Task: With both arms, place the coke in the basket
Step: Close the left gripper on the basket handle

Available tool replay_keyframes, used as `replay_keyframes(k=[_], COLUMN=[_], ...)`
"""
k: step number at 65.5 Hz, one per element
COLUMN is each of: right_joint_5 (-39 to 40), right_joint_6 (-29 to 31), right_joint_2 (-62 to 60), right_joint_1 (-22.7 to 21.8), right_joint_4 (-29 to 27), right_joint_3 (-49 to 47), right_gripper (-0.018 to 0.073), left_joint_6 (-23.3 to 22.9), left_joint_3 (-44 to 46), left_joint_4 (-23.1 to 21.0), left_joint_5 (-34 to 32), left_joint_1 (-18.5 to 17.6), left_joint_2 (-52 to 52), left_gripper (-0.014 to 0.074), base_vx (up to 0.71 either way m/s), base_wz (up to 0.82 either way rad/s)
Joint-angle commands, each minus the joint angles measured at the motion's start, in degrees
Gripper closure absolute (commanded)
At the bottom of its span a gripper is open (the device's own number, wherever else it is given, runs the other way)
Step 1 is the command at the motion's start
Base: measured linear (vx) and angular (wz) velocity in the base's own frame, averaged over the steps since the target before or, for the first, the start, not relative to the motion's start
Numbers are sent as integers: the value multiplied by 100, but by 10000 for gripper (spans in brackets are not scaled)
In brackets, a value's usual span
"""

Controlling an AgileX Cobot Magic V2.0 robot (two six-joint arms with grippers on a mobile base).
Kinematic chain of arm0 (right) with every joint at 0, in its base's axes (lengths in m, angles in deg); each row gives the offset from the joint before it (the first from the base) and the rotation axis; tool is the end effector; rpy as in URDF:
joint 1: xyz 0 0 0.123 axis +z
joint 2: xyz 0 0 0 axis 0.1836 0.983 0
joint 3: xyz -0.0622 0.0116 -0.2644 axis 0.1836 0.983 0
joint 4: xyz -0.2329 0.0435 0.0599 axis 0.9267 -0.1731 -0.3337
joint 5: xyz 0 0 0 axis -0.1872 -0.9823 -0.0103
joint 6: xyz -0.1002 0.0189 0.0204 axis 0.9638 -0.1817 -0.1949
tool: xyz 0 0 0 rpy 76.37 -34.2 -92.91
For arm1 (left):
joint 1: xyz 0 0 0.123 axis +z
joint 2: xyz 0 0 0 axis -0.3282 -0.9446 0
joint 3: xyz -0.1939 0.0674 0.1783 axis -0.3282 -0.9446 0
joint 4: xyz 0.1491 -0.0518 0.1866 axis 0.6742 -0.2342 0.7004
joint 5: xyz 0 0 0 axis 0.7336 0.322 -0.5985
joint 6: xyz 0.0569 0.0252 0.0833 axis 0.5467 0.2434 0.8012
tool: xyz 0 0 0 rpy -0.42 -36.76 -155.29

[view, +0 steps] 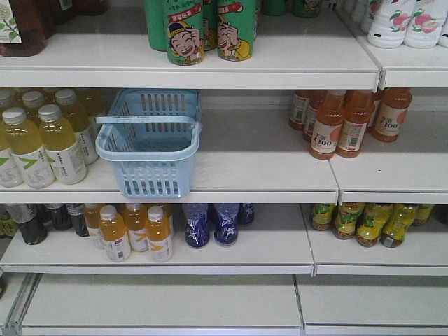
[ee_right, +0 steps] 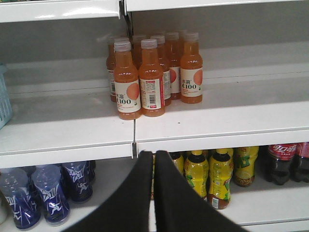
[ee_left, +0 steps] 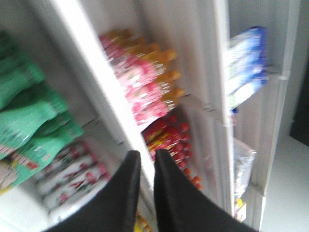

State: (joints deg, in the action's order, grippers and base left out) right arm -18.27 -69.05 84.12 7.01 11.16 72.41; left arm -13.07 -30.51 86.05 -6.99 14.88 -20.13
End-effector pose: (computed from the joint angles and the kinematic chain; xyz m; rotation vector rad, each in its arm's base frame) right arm 0.0747 -0.0084 0.1876 0.1227 1.6682 -0.0371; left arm 0.1995 -0.0448 0.4016 -0.5005 1.1457 -1.4276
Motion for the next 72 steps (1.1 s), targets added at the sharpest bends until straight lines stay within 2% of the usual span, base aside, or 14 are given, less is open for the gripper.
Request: replay_keyframes(k=[1, 8, 13, 18, 21, 28, 33, 49, 53, 63, 72], right_joint_5=[413, 413, 413, 413, 413, 413, 413, 413, 413, 413, 413], right_joint_6=[43, 43, 43, 43, 43, 43, 43, 43, 43, 43, 43], right_joint_2=[-77, -77, -77, -77, -77, -77, -77, -77, -77, -77, -77], right_joint_1=[-34, -34, -34, -34, -34, -34, -34, -34, -34, -34, -34], right_joint_4=[69, 69, 69, 69, 69, 69, 69, 69, 69, 69, 69], right_joint_3=[35, 35, 35, 35, 35, 35, 35, 35, 35, 35, 35], right_gripper=[565, 565, 565, 565, 565, 565, 565, 565, 565, 565, 565], left_joint_6=[-321, -710, -902, -1083, -1156, -1156, -1156, -1120, -1120, -1120, -1177], left_joint_3=[165, 165, 165, 165, 165, 165, 165, 165, 192, 633, 1119], left_joint_4=[0, 379, 923, 1295, 1313, 1041, 905, -365, -535, -398, -347], left_joint_5=[-777, -1022, -1048, -1039, -1022, -1117, -1453, -2446, -2569, -2684, -2446], left_joint_1=[-16, -16, -16, -16, -16, -16, -16, -16, -16, -16, -16], left_joint_2=[-608, -1310, -1755, -2165, -2417, -3073, -3483, -4573, -4758, -5138, -5409], left_gripper=[389, 213, 102, 41, 17, 5, 6, 6, 6, 6, 6], base_vx=[0, 0, 0, 0, 0, 0, 0, 0, 0, 0, 0], base_wz=[0, 0, 0, 0, 0, 0, 0, 0, 0, 0, 0])
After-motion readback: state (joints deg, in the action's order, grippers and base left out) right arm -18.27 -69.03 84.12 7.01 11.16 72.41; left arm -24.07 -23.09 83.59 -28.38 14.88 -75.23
